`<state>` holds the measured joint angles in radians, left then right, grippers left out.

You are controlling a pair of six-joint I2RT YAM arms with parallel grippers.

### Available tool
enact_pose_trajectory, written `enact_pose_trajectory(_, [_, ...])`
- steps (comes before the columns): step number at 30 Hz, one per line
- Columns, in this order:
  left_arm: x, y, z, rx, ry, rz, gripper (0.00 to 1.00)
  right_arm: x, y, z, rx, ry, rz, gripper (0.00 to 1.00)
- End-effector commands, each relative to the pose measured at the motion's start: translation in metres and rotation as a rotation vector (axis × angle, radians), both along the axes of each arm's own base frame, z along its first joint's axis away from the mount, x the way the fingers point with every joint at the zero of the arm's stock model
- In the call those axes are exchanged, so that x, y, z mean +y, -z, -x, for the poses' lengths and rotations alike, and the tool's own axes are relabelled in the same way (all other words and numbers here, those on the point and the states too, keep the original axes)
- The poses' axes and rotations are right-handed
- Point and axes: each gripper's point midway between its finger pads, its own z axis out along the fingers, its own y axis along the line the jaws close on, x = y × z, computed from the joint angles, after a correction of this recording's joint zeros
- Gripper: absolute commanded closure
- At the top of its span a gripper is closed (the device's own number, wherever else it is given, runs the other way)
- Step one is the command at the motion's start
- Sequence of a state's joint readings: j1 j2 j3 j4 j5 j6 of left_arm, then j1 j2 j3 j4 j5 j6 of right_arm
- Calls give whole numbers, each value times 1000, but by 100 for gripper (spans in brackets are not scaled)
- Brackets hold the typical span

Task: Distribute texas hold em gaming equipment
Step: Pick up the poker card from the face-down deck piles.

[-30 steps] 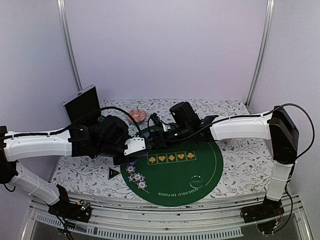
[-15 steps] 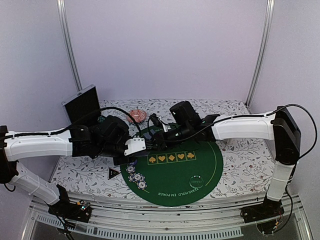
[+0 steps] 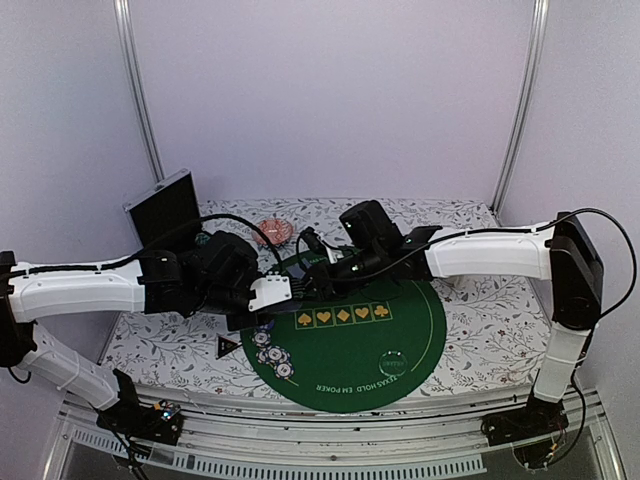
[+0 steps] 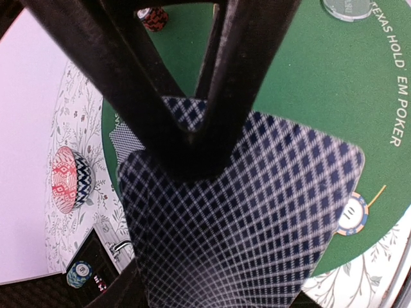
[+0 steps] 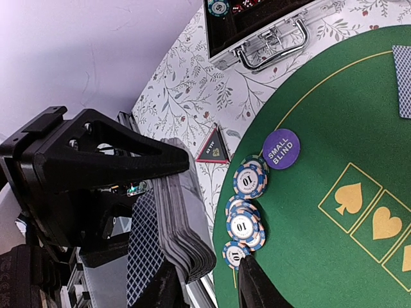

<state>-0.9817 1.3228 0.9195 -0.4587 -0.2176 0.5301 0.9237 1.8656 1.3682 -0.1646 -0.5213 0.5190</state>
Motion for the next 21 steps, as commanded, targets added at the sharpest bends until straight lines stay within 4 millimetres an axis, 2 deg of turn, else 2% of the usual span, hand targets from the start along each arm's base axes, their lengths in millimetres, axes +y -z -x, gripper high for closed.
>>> enact_pose_trajectory(1, [-5, -4, -1, -5, 3, 25, 50, -5, -20, -4, -34, 30, 5, 68])
enact_pose_trajectory(11, [-5, -5, -1, -5, 4, 25, 50, -7, -29, -1, -44, 29, 13, 69])
enact_pose_trajectory(21, [-5, -5, -1, -4, 4, 26, 50, -7, -36, 5, -41, 11, 3, 85])
